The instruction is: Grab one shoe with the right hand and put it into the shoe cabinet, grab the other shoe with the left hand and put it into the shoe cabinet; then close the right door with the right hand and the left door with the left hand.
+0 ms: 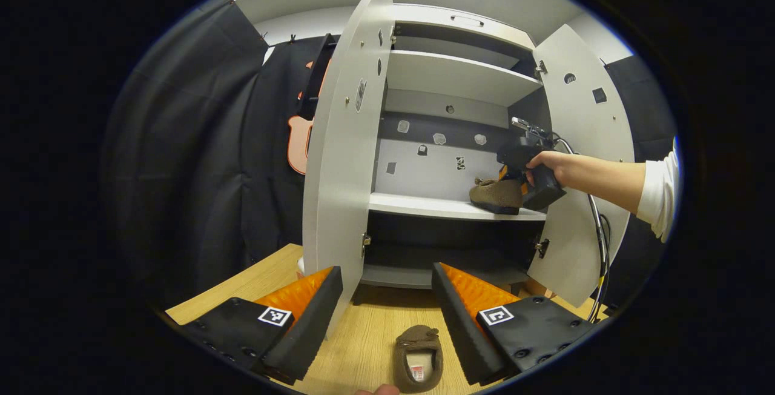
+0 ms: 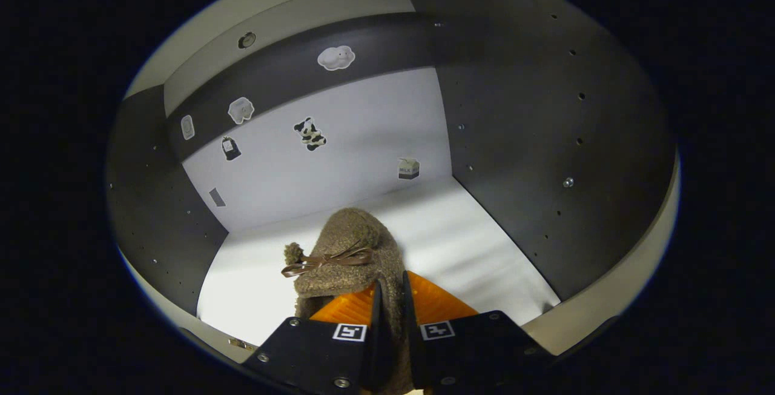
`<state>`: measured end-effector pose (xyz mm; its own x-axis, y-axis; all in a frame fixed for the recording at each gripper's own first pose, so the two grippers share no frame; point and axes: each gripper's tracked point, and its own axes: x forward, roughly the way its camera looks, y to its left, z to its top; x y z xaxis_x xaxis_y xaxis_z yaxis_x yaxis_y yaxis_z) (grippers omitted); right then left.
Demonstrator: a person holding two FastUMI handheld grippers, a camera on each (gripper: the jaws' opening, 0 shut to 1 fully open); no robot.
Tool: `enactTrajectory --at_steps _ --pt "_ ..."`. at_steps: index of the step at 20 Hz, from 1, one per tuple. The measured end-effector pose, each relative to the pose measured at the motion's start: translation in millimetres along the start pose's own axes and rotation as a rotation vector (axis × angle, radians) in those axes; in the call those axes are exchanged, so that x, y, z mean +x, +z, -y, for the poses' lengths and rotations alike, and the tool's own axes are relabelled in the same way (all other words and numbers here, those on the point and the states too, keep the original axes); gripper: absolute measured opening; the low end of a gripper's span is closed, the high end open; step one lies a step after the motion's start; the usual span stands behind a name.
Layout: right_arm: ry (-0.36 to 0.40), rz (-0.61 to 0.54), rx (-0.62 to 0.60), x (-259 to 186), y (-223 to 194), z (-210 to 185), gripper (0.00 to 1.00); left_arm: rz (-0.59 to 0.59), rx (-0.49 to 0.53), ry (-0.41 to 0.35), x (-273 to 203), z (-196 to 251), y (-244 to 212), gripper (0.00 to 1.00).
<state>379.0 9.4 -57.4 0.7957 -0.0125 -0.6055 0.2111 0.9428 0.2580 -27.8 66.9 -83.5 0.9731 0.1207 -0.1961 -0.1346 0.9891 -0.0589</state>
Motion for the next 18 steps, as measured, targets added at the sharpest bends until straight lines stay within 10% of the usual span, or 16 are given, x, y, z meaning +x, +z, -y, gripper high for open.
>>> enactTrajectory --at_steps 9,18 --pt "0.072 0.109 -0.136 -61.7 4.3 -16.6 0.82 -0.014 -0.003 -0.022 11.2 8.0 -6.8 0.97" --pt "0.220 0.357 -0.272 -178.2 -43.5 -28.9 0.92 -0.099 -0.015 -0.078 20.0 21.1 -36.9 0.97"
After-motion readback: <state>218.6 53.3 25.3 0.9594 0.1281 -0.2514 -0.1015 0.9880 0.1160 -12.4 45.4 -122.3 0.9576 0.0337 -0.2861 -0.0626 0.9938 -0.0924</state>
